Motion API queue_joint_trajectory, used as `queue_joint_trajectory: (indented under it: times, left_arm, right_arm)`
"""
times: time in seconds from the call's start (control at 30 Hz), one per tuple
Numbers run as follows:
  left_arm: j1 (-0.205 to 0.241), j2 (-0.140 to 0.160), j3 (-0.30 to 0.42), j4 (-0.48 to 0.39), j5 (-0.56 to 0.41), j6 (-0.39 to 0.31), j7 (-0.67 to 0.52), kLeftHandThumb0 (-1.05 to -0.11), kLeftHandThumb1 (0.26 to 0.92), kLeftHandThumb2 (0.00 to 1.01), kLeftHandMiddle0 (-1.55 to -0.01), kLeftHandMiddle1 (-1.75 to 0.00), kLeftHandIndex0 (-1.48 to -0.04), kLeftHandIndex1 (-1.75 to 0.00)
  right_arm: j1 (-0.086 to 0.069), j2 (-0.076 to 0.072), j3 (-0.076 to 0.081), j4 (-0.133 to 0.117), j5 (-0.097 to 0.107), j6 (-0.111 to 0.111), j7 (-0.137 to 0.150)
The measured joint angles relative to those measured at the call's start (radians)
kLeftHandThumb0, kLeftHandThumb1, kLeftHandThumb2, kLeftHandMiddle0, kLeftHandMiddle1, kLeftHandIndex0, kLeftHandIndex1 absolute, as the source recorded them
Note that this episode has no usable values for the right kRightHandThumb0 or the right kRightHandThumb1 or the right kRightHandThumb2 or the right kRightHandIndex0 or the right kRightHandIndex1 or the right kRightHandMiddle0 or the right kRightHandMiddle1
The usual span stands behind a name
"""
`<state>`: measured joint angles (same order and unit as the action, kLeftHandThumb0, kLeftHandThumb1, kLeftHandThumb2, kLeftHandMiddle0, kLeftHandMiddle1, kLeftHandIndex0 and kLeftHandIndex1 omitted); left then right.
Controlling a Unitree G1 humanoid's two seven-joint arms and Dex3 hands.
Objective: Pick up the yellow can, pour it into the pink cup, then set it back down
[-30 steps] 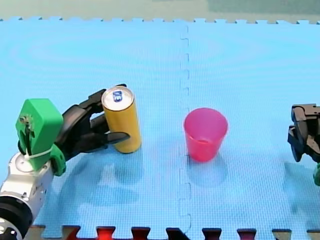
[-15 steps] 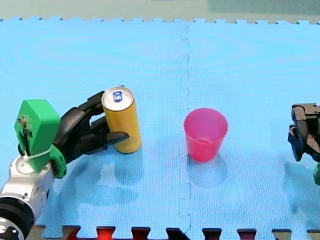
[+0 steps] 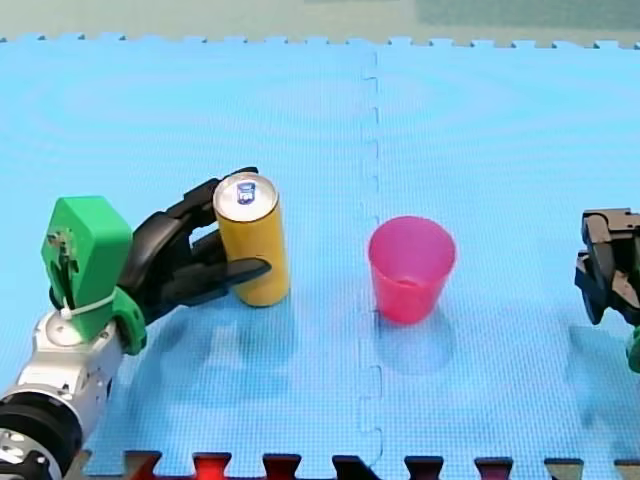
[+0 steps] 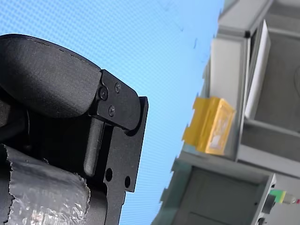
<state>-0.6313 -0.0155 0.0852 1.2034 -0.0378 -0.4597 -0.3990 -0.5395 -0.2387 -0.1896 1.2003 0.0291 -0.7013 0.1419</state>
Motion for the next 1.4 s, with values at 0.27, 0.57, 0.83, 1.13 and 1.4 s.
queue_joint_trajectory:
  times: [0.27, 0.57, 0.83, 1.13, 1.4]
  left_arm:
    - [0.011, -0.02, -0.045, -0.009, 0.098, -0.039, 0.219, -0.61, 0.705, 0.01, -0.71, -0.07, -0.54, -0.04]
    - [0.026, -0.047, -0.091, -0.004, 0.193, -0.085, 0.487, -0.341, 0.821, 0.0, -1.35, -0.1, -1.22, -0.06]
    - [0.028, -0.041, -0.116, 0.004, 0.217, -0.101, 0.53, -0.345, 0.819, 0.0, -1.33, -0.05, -1.2, -0.01]
    - [0.017, -0.028, -0.086, -0.002, 0.152, -0.046, 0.442, -0.346, 0.811, 0.0, -1.34, -0.03, -1.2, -0.01]
    - [0.017, -0.028, -0.037, -0.015, 0.086, -0.018, 0.398, -0.34, 0.788, 0.0, -1.36, -0.02, -1.22, -0.01]
  right_arm:
    - [0.002, 0.003, 0.004, -0.001, 0.0, -0.002, -0.003]
    - [0.006, 0.009, 0.004, -0.002, 0.001, -0.002, -0.005]
    - [0.006, 0.009, 0.001, -0.003, 0.004, -0.002, 0.001]
    - [0.006, 0.011, -0.002, 0.0, 0.005, -0.002, 0.004]
    - [0.001, 0.012, -0.002, 0.006, 0.004, -0.002, 0.005]
